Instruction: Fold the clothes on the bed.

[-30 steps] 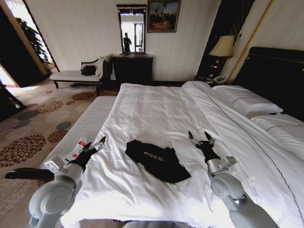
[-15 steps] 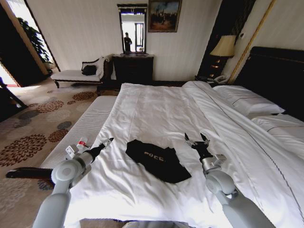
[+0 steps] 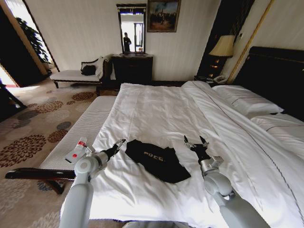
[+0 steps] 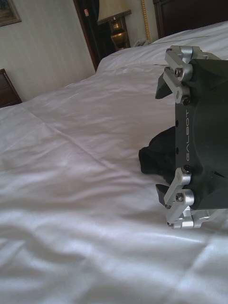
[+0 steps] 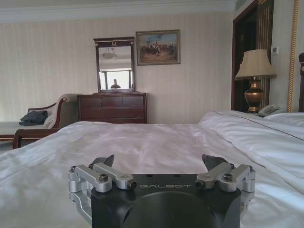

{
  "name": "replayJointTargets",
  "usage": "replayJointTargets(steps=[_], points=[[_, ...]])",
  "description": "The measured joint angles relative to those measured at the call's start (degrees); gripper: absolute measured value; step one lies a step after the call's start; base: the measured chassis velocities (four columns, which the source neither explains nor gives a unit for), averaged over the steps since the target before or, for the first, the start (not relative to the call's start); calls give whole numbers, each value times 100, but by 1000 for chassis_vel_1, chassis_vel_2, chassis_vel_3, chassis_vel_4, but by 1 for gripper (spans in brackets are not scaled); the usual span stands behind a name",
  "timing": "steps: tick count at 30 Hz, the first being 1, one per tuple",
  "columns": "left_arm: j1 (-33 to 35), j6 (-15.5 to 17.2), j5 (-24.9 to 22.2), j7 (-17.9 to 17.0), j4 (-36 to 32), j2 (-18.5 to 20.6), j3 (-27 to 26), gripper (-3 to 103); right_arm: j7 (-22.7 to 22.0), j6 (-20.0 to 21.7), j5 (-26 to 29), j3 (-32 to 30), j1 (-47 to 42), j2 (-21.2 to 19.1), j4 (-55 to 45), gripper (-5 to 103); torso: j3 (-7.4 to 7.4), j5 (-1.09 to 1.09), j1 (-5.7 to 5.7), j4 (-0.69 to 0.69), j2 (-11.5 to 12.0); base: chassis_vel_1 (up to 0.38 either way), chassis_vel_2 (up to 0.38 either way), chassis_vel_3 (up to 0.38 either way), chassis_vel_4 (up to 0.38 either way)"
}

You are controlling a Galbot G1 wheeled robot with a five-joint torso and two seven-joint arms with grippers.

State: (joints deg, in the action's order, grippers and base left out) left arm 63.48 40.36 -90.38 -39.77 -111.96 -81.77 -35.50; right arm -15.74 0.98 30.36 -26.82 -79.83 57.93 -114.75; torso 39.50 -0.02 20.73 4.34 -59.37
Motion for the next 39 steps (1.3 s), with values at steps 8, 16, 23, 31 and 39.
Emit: replayJointTargets(steps=[8,16,23,31,39], points=[[-266,0,21,-123,207,39,16,100,-4,-45,-69,-7,-10,62,112,100,0,-1,-1,-2,0,0,0,0,0],[-380,49,25,-207,370,-38,135,101,-4,-94,-200,62,-3,134,206,100,0,-1,0,-1,0,0,0,0,0],[-435,119,105,-185,477,-20,230,80,-6,-104,-243,42,-20,143,209,100,0,-1,-1,-1,0,0,0,0,0],[-440,159,88,-191,517,31,225,53,-12,-126,-274,37,-38,175,227,100,0,-1,-1,-1,0,0,0,0,0],[-454,176,93,-194,610,-24,289,25,-20,-136,-287,14,-65,188,229,100,0,-1,-1,0,0,0,0,0,0]])
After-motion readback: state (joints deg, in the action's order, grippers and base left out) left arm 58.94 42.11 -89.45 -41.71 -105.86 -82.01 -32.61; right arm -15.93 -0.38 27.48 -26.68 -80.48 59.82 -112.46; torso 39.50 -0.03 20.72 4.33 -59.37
